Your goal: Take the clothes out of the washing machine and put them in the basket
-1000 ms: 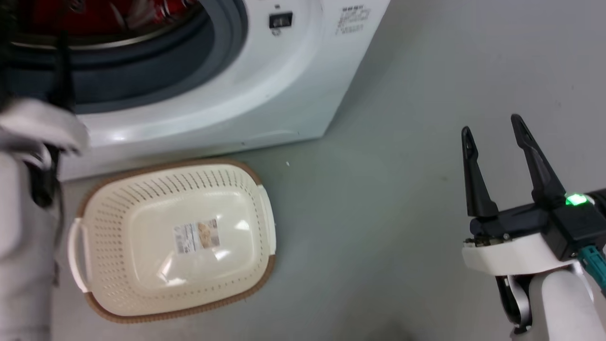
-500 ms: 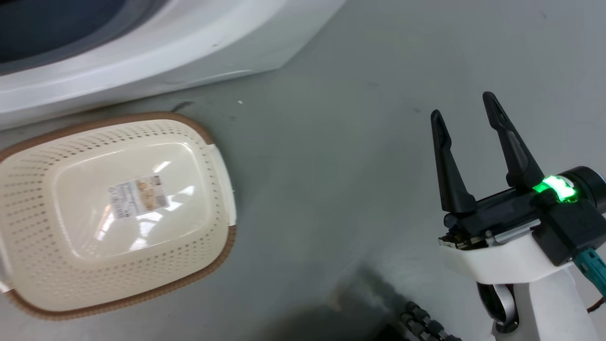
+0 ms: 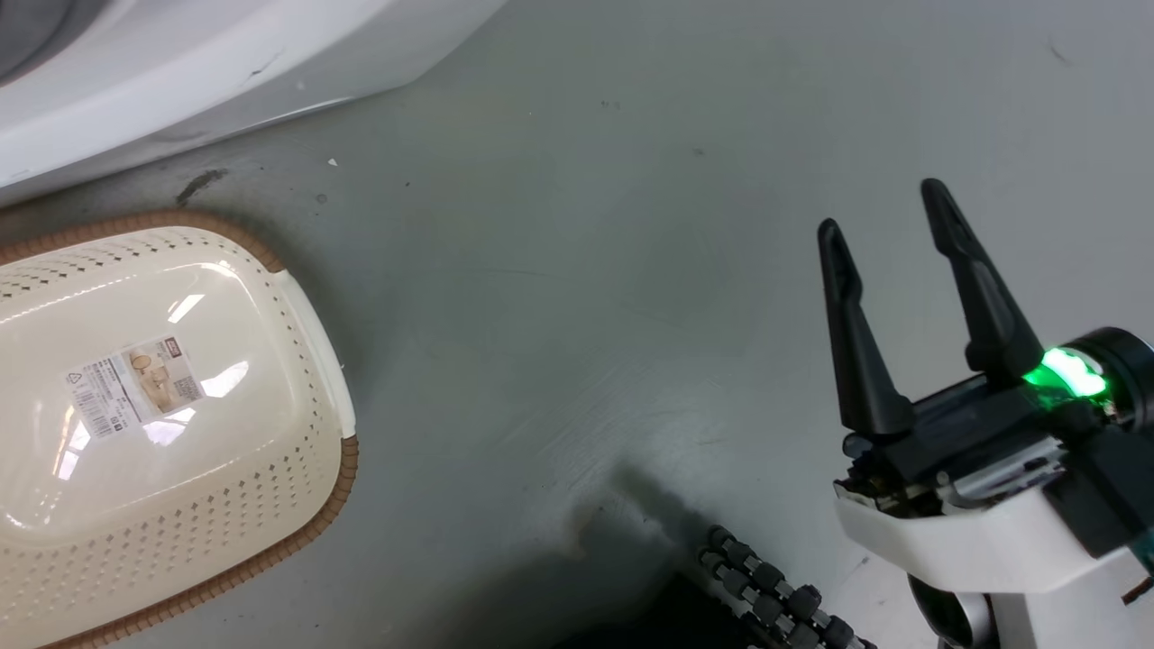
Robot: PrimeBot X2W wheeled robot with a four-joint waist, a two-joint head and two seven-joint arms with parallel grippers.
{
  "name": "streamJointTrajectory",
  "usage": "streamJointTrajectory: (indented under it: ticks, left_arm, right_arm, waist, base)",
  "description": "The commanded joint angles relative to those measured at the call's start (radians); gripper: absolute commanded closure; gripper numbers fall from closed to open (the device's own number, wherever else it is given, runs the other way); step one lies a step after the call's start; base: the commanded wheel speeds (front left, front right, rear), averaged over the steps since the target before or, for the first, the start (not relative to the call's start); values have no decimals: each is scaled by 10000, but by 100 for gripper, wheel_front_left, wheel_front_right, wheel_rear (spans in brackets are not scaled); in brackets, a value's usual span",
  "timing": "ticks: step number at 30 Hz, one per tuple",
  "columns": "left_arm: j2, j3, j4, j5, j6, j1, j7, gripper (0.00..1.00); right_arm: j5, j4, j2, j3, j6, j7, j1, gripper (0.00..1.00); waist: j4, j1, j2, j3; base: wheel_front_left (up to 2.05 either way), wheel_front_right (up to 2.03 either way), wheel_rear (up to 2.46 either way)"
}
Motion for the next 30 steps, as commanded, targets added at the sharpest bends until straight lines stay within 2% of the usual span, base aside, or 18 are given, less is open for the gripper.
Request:
streamJointTrajectory:
  ticks: [1, 11, 21, 22, 23, 30]
  left_arm:
    - [202, -117, 143, -65, 16, -234, 122, 0]
    - [429, -496, 1108, -261, 16, -671, 318, 0]
    - [100, -1166, 1269, -1292, 14, -701, 400, 0]
    - [111, -1260, 1274, -1372, 14, -719, 446, 53]
    - [115, -1368, 1224, -1464, 14, -728, 443, 100]
    - [339, -1779, 1160, -1926, 14, -1085, -1, 100]
  right_arm:
    - [62, -219, 33, -51, -10, -23, 118, 0]
    - [-64, -868, 30, -214, -10, -23, 628, 0]
    - [-12, -1159, 30, -190, -10, -25, 603, 0]
    - [5, -1194, 30, -206, -10, -25, 613, 0]
    - [19, -1224, 30, -213, -10, -23, 623, 0]
    - [-11, -1325, 30, -123, -10, -24, 511, 0]
  waist:
    - [-29, -2, 0, 30]
    - [-27, -2, 0, 198]
    - [82, -2, 0, 388]
    - [88, -2, 0, 393]
    - [93, -2, 0, 404]
    - [110, -2, 0, 464]
  base:
    - [0, 0, 0]
    - [0, 0, 0]
    - [0, 0, 0]
    - [0, 0, 0]
    - [0, 0, 0]
    - [0, 0, 0]
